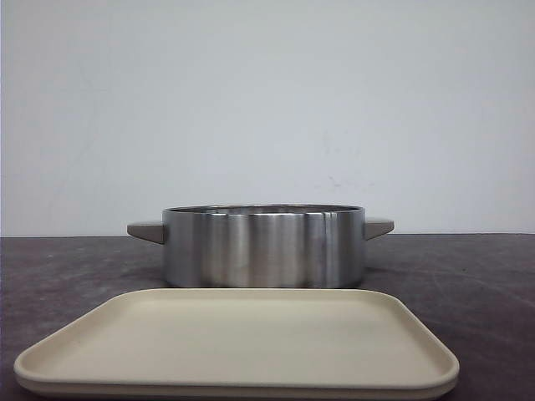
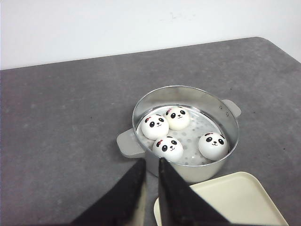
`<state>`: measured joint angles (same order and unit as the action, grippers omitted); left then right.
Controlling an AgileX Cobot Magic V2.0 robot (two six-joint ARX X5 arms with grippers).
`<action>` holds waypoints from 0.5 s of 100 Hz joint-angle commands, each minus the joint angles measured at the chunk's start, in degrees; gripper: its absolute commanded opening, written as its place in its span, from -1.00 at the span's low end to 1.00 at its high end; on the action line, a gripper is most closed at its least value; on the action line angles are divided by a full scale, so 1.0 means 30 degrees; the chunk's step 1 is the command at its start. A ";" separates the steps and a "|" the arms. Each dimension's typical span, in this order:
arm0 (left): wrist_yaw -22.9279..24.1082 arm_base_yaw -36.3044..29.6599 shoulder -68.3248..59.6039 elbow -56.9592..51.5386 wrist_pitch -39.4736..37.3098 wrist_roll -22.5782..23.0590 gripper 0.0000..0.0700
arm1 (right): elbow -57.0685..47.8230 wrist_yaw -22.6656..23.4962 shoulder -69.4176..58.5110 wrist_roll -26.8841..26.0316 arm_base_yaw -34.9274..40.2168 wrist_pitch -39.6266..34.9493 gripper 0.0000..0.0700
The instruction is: Steam buns
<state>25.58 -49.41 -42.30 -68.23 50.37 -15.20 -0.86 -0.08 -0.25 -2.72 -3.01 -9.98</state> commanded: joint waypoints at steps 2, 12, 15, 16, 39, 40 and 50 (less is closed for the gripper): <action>0.0044 -0.0197 -0.0102 -0.0226 -0.0219 -0.0095 -0.97 | 0.0073 -0.0554 0.0015 0.0277 0.0102 -0.0066 -0.97; 0.0044 -0.0197 -0.0102 -0.0219 -0.0219 -0.0095 -0.97 | 0.0073 -0.0459 0.0015 0.0277 0.0211 -0.0058 -0.97; 0.0044 -0.0197 -0.0102 -0.0226 -0.0219 -0.0095 -0.97 | 0.0073 -0.0459 0.0015 0.0262 0.0233 -0.0007 -0.97; 0.0036 -0.0197 -0.0102 -0.0226 -0.0219 -0.0095 -0.97 | 0.0073 -0.0459 0.0015 0.0262 0.0233 0.0022 -0.97; 0.0044 -0.0197 -0.0102 -0.0219 -0.0219 -0.0102 -0.97 | 0.0066 -0.0488 0.0015 0.0262 0.0226 0.0364 -0.97; 0.0044 -0.0197 -0.0102 -0.0226 -0.0219 -0.0095 -0.97 | 0.0066 -0.0488 0.0015 0.0262 0.0226 0.0357 -0.97; 0.0044 -0.0197 -0.0102 -0.0226 -0.0219 -0.0095 -0.97 | 0.0066 -0.0481 0.0015 0.0262 0.0226 0.0357 -0.97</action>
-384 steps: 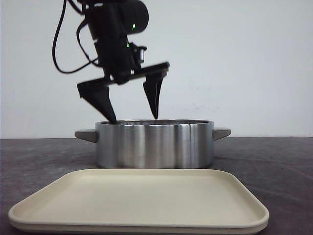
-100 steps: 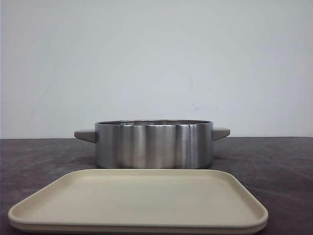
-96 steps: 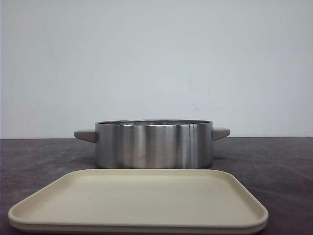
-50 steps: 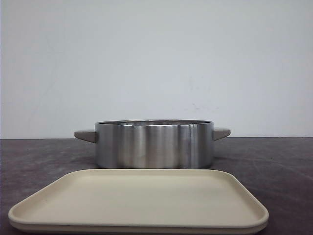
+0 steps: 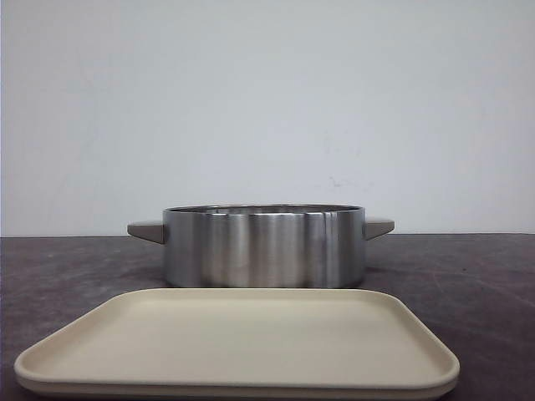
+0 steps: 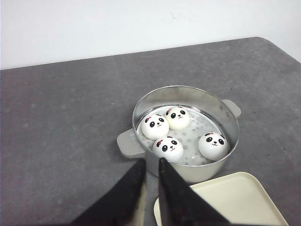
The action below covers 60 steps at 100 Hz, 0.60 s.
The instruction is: Steam buns
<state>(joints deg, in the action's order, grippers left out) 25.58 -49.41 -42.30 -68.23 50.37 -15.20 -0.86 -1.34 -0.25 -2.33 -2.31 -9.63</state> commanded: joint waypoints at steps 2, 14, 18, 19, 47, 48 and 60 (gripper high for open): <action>0.0044 -0.0197 -0.0102 -0.0226 -0.0219 -0.0095 -0.97 | 0.0066 -0.0066 0.0015 0.0131 -0.0007 0.0240 -0.97; 0.0044 -0.0197 -0.0102 -0.0226 -0.0219 -0.0102 -0.97 | 0.0066 -0.0066 0.0015 0.0131 -0.0007 0.0240 -0.97; 0.0044 -0.0197 -0.0102 -0.0226 -0.0219 -0.0095 -0.97 | 0.0066 -0.0066 0.0015 0.0131 -0.0007 0.0240 -0.97; 0.0044 -0.0197 -0.0102 -0.0226 -0.0219 -0.0095 -0.97 | 0.0066 -0.0058 0.0015 0.0131 -0.0007 0.0240 -0.97; 0.0051 -0.0175 -0.0095 -0.0226 -0.0073 0.0561 -0.97 | 0.0066 -0.0066 0.0015 0.0131 -0.0007 0.0240 -0.97; 0.0051 -0.0168 -0.0087 -0.0226 -0.0036 0.0670 -0.97 | 0.0066 -0.0066 0.0015 0.0131 -0.0007 0.0240 -0.97; 0.0015 0.0648 0.0597 -0.0226 0.0124 0.0882 -0.97 | 0.0066 -0.0066 0.0015 0.0131 -0.0007 0.0240 -0.97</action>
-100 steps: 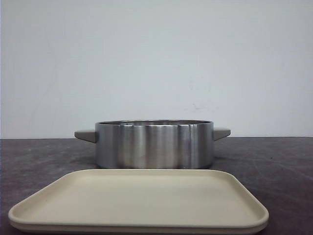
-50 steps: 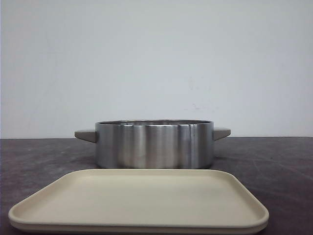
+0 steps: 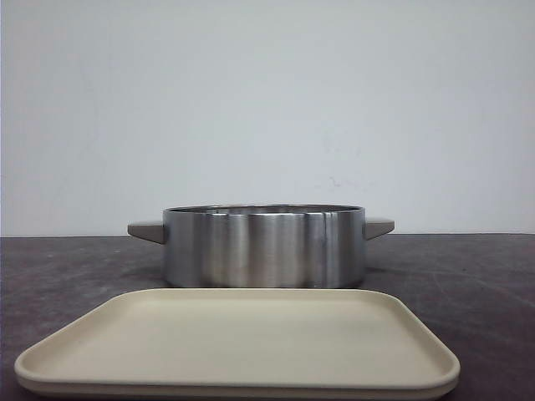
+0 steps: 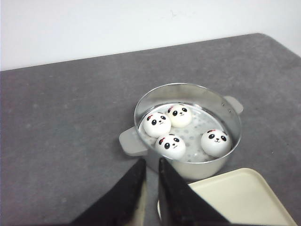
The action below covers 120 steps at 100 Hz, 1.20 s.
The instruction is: Steam buns
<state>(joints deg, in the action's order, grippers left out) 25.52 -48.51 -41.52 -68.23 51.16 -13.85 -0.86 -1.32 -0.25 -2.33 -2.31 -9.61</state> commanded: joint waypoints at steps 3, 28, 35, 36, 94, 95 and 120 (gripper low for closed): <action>-0.0058 0.0794 0.0590 -0.0211 -0.0146 0.0168 -0.97 | 0.0066 -0.0073 0.0015 0.0131 -0.0007 0.0233 -0.97; -0.2863 0.6025 0.3606 0.3825 -0.5683 0.1042 -0.97 | 0.0066 -0.0066 0.0015 0.0131 -0.0007 0.0226 -0.97; -0.3563 0.7322 0.4743 0.6091 -0.8116 0.1530 -0.97 | 0.0066 -0.0073 0.0015 0.0131 -0.0007 0.0233 -0.97; -0.3672 0.7512 0.4911 0.6419 -0.8444 0.1523 -0.97 | 0.0066 -0.0073 0.0015 0.0131 -0.0007 0.0226 -0.97; -0.6601 1.5140 1.1679 2.0072 -1.6232 0.0313 -0.97 | 0.0066 -0.0073 0.0015 0.0131 -0.0007 0.0233 -0.97; -0.6601 1.5169 1.1730 2.0116 -1.6225 0.0313 -0.97 | 0.0066 -0.0073 0.0015 0.0131 -0.0007 0.0226 -0.97; -0.6601 1.6444 1.3784 2.2214 -1.7048 0.0299 -0.97 | 0.0066 -0.0073 0.0015 0.0131 -0.0007 0.0233 -0.97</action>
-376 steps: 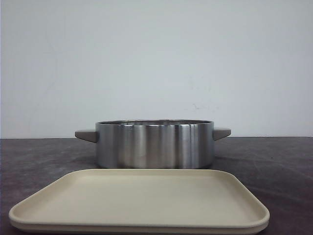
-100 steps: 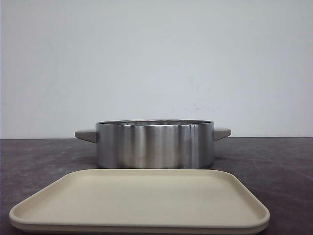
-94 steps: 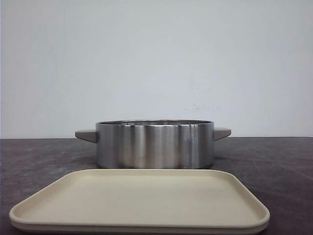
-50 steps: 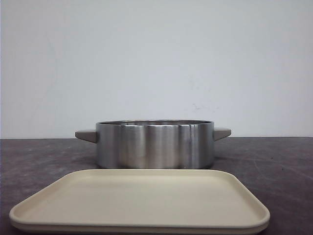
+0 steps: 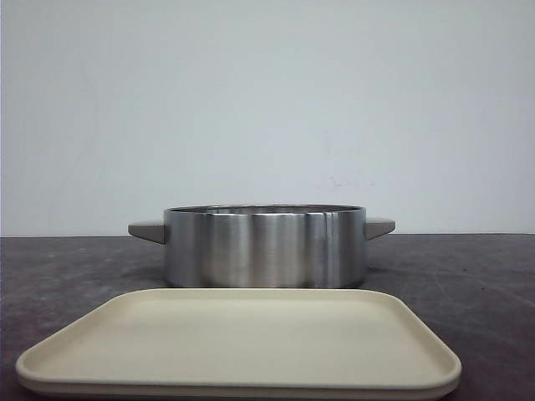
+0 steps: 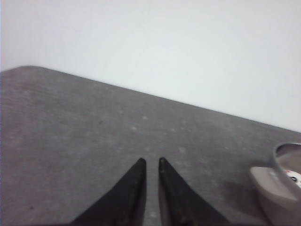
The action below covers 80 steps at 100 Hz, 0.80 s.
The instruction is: Steam buns
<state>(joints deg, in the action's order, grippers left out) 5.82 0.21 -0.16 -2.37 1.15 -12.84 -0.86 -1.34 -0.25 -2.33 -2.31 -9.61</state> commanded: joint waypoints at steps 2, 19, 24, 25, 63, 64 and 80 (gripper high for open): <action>-0.0044 0.0299 0.0000 0.0372 -0.0393 -0.0058 -0.97 | 0.0066 -0.0066 0.0015 0.0131 -0.0007 0.0233 -0.97; -0.0109 0.0685 0.0000 0.0539 0.0437 0.0736 -0.97 | 0.0066 -0.0066 0.0015 0.0131 -0.0007 0.0226 -0.97; -0.0109 0.0678 0.0000 0.0539 0.0670 0.1275 -0.97 | 0.0066 -0.0066 0.0015 0.0131 -0.0007 0.0233 -0.97; -0.0109 0.0678 0.0000 0.0539 0.0743 0.1333 -0.97 | 0.0066 -0.0058 0.0015 0.0131 -0.0007 0.0233 -0.97; -0.1654 0.1326 0.0000 0.0539 0.3322 0.3920 -0.95 | 0.0066 -0.0066 0.0015 0.0131 -0.0007 0.0226 -0.97; -0.1647 0.1326 0.0000 0.0539 0.3308 0.3920 -0.95 | 0.0066 -0.0066 0.0015 0.0131 -0.0007 0.0233 -0.97; -0.1647 0.1341 0.0000 0.0532 0.3213 0.3767 -0.95 | 0.0066 -0.0066 0.0015 0.0131 -0.0007 0.0233 -0.97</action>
<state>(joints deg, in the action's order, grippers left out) 1.15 4.10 -0.25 -1.85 10.59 -2.46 -0.86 -1.34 -0.25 -2.33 -2.31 -9.61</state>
